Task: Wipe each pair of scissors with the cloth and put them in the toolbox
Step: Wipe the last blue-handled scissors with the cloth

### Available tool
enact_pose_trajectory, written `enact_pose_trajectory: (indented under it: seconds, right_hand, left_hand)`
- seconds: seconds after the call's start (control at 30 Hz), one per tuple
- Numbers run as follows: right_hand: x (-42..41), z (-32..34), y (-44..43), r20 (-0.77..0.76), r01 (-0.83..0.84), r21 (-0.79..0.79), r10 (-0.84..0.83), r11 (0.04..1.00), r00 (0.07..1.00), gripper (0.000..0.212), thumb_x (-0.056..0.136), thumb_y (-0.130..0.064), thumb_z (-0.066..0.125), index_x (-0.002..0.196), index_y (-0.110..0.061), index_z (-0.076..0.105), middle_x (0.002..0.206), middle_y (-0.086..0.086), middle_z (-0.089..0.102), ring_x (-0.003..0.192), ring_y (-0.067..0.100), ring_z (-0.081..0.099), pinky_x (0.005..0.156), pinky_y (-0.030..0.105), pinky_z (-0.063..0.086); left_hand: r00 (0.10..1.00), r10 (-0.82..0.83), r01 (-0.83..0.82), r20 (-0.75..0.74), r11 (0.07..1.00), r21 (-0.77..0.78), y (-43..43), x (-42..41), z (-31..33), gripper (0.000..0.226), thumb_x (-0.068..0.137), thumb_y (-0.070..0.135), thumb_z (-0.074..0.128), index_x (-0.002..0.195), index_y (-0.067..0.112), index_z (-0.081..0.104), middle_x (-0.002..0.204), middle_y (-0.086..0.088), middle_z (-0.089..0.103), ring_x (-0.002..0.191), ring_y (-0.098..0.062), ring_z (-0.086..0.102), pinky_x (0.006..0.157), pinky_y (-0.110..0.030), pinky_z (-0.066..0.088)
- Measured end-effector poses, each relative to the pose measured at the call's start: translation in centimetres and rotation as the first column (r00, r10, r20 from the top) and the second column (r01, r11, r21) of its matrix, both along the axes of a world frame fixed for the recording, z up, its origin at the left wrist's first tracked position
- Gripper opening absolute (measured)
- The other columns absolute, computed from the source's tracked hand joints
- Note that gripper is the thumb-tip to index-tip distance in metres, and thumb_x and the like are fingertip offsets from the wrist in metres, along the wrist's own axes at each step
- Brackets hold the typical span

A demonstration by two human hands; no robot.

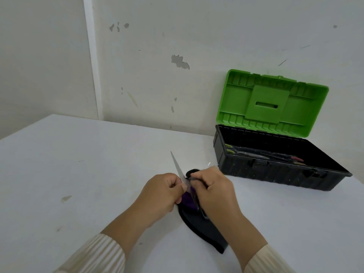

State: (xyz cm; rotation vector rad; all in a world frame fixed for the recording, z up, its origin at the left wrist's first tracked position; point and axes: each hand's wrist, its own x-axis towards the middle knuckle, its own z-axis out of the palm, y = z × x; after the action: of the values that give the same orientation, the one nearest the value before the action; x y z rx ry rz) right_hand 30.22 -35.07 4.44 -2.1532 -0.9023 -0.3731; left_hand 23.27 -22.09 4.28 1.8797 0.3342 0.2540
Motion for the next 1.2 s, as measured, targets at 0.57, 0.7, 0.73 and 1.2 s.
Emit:
enact_pose_trajectory:
  seconds: [0.57,0.7,0.73,1.2]
  right_hand:
    - [2.4,1.3,-3.5,-0.331,0.329,0.464,-0.183,0.823,0.926,0.023,0.08,-0.013,0.066,0.075,-0.035,0.065,0.084,-0.007,0.069,0.086,0.013,0.064,0.08,0.025,0.048]
    - [-0.6,0.3,-1.4,-0.044,-0.022,0.147,0.029,0.989,0.999,0.017,0.073,-0.01,0.068,0.076,-0.027,0.07,0.072,-0.014,0.064,0.073,-0.001,0.059,0.067,0.009,0.044]
    - [-0.8,-0.3,-0.9,0.002,-0.077,0.08,0.077,0.994,0.997,0.018,0.072,-0.01,0.067,0.079,-0.027,0.07,0.07,-0.017,0.061,0.072,-0.003,0.058,0.066,0.008,0.044]
    - [-0.8,1.9,-2.1,-0.273,-0.216,-0.296,0.134,0.931,0.953,0.03,0.089,-0.037,0.052,0.067,-0.018,0.061,0.07,-0.001,0.055,0.069,0.007,0.049,0.065,0.023,0.041]
  left_hand:
    - [0.996,-0.047,0.044,-0.074,0.998,-0.043,0.0,-0.5,0.6,0.026,0.09,0.02,0.059,0.067,0.008,0.055,0.046,0.007,0.054,0.033,-0.008,0.037,0.037,-0.014,0.03]
    - [0.997,-0.028,0.023,-0.07,0.997,-0.07,0.1,-0.5,0.7,0.024,0.089,0.017,0.059,0.066,0.008,0.056,0.05,0.0,0.055,0.036,-0.012,0.036,0.038,-0.016,0.027]
    - [0.997,-0.028,0.024,-0.067,0.998,-0.063,0.2,-0.5,0.7,0.024,0.088,0.016,0.058,0.066,0.008,0.056,0.052,-0.001,0.055,0.036,-0.012,0.036,0.038,-0.017,0.027]
    - [0.999,-0.008,-0.004,-0.046,0.966,-0.257,1.9,-0.8,1.5,0.02,0.089,0.012,0.058,0.072,0.003,0.063,0.051,-0.002,0.056,0.036,-0.012,0.039,0.037,-0.02,0.027]
